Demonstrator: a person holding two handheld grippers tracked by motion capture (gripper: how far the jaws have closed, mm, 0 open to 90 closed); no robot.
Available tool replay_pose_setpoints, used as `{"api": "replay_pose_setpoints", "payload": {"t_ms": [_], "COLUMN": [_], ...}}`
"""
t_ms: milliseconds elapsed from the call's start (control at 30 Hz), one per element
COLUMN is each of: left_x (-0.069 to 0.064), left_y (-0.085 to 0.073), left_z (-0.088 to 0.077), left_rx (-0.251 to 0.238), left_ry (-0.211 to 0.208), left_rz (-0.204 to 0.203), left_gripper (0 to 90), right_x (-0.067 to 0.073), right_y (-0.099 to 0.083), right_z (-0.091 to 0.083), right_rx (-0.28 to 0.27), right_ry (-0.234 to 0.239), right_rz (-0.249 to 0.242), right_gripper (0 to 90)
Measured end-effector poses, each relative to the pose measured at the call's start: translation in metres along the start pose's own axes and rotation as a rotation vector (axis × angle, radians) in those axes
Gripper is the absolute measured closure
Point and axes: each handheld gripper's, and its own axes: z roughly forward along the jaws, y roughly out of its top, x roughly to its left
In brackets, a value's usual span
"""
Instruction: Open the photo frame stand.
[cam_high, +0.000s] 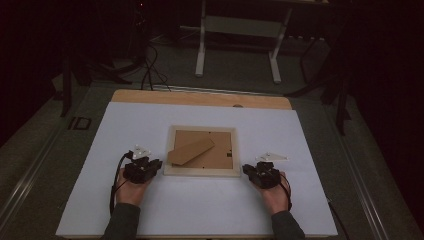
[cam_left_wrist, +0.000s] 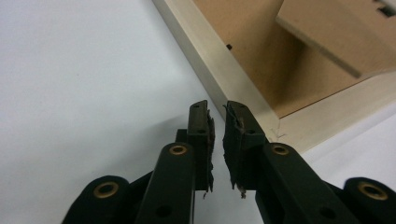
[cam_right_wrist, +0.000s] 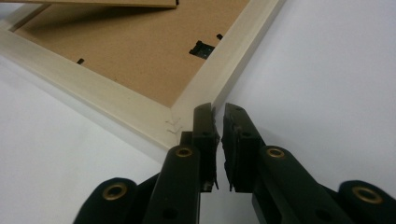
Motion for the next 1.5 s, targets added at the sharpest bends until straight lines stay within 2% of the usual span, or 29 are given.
{"api": "replay_pose_setpoints", "payload": {"t_ms": [133, 233, 367, 400, 433, 467, 600, 800, 833, 867, 900, 1033, 1200, 1267, 1367, 1433, 1467, 1500], "left_x": [0.003, 0.005, 0.008, 0.008, 0.007, 0.005, 0.004, -0.003, -0.004, -0.007, -0.007, -0.009, -0.014, -0.015, -0.018, -0.017, -0.014, -0.014], "left_y": [0.001, 0.002, 0.003, 0.004, 0.005, 0.009, 0.013, 0.023, 0.026, 0.033, 0.033, 0.047, 0.068, 0.07, 0.077, 0.082, 0.086, 0.086], "left_z": [-0.004, -0.005, -0.009, -0.012, -0.015, -0.023, -0.031, -0.047, -0.049, -0.053, -0.053, -0.053, -0.042, -0.039, -0.026, -0.018, -0.01, -0.01], "left_rx": [-0.021, -0.024, -0.03, -0.038, -0.042, -0.067, -0.096, -0.14, -0.145, -0.15, -0.15, -0.137, -0.106, -0.1, -0.065, -0.048, -0.03, -0.03], "left_ry": [-0.038, -0.037, -0.03, -0.039, -0.035, -0.021, -0.021, -0.033, -0.04, -0.065, -0.065, -0.109, -0.163, -0.171, -0.174, -0.19, -0.214, -0.214], "left_rz": [-0.036, -0.041, -0.079, -0.089, -0.09, -0.081, -0.092, -0.053, -0.047, -0.033, -0.033, -0.01, 0.049, 0.054, 0.087, 0.09, 0.085, 0.085], "left_gripper": [78.0, 75.7, 71.1, 69.3, 69.3, 66.9, 64.0, 60.2, 60.2, 58.8, 57.8, 55.5, 56.9, 56.9, 56.8, 56.8, 56.0, 55.3], "right_x": [0.0, 0.0, 0.0, 0.0, 0.0, 0.0, 0.0, -0.002, -0.002, -0.003, -0.003, -0.003, -0.004, -0.004, -0.004, -0.004, -0.005, -0.005], "right_y": [0.001, 0.001, 0.001, 0.001, 0.001, 0.001, 0.0, 0.002, 0.002, 0.002, 0.002, 0.002, 0.004, 0.003, 0.003, 0.003, 0.003, 0.003], "right_z": [-0.001, -0.001, -0.002, -0.001, -0.001, -0.001, -0.001, -0.005, -0.005, -0.005, -0.005, -0.006, -0.007, -0.006, -0.005, -0.004, -0.004, -0.004], "right_rx": [-0.007, -0.007, -0.015, -0.015, -0.015, -0.011, -0.007, -0.022, -0.022, -0.022, -0.022, -0.023, -0.03, -0.031, -0.027, -0.025, -0.024, -0.024], "right_ry": [0.002, 0.002, 0.006, 0.011, 0.011, 0.016, 0.021, 0.03, 0.03, 0.04, 0.04, 0.046, 0.048, 0.044, 0.041, 0.04, 0.038, 0.038], "right_rz": [-0.002, 0.001, -0.008, -0.008, -0.008, -0.006, -0.007, -0.005, -0.005, -0.005, -0.005, -0.01, -0.008, -0.006, -0.006, -0.005, -0.003, -0.003], "right_gripper": [79.9, 77.6, 73.6, 72.2, 72.2, 71.1, 69.1, 67.5, 67.5, 69.2, 69.2, 69.2, 66.2, 64.1, 63.0, 62.0, 61.5, 61.5]}}
